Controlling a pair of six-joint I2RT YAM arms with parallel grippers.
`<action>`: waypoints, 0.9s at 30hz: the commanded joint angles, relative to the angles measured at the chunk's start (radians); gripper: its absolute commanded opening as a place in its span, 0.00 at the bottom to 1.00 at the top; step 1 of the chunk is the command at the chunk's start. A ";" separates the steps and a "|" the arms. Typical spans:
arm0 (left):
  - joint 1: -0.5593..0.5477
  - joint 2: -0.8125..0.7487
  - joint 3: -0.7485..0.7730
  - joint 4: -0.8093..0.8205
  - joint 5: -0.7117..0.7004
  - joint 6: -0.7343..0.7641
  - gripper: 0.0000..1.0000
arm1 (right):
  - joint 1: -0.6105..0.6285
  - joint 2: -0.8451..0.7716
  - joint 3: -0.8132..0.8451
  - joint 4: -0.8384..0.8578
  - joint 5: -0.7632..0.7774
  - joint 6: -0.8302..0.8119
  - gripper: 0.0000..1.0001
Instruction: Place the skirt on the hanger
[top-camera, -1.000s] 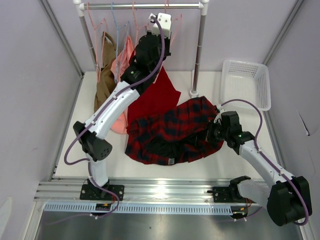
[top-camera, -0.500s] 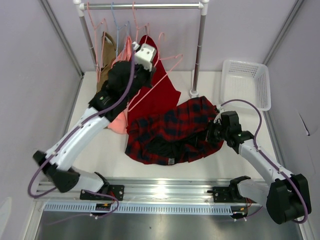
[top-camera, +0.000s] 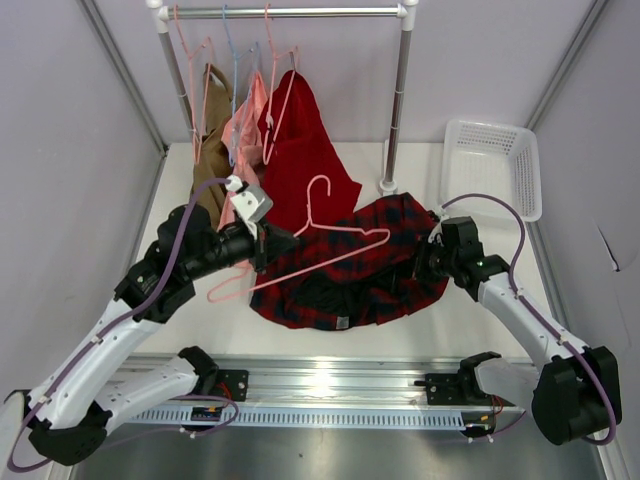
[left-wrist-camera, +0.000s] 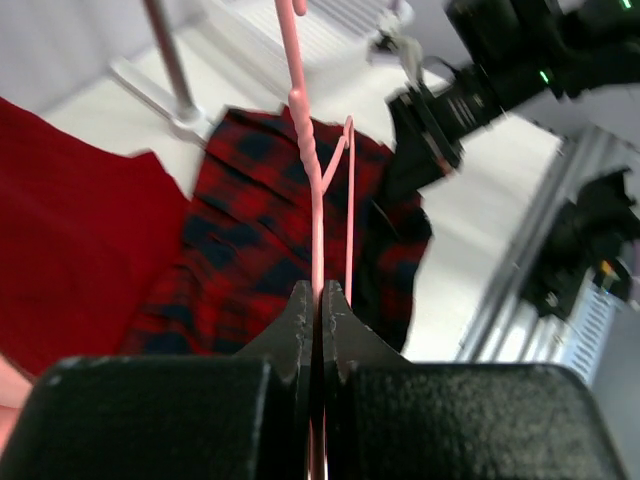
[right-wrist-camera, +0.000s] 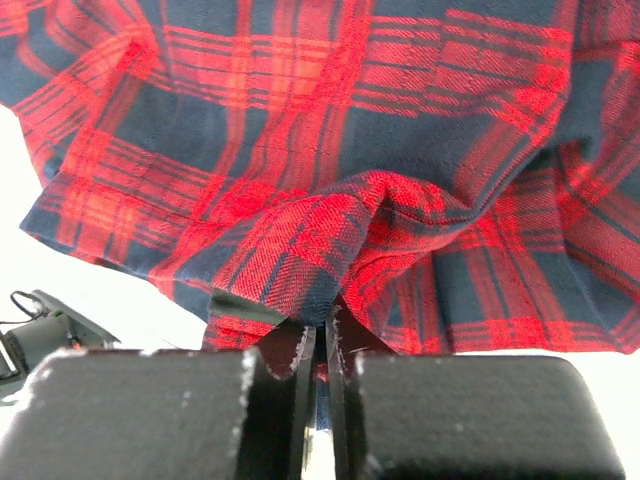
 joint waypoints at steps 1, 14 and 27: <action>-0.009 -0.042 -0.034 -0.029 0.140 -0.049 0.00 | 0.000 -0.025 0.056 -0.040 0.053 0.012 0.07; -0.079 0.016 -0.219 0.064 0.173 -0.113 0.00 | 0.019 -0.065 0.029 -0.102 0.180 0.064 0.30; -0.079 0.087 -0.253 0.167 0.103 -0.163 0.00 | 0.040 -0.019 0.015 -0.112 0.289 0.084 0.30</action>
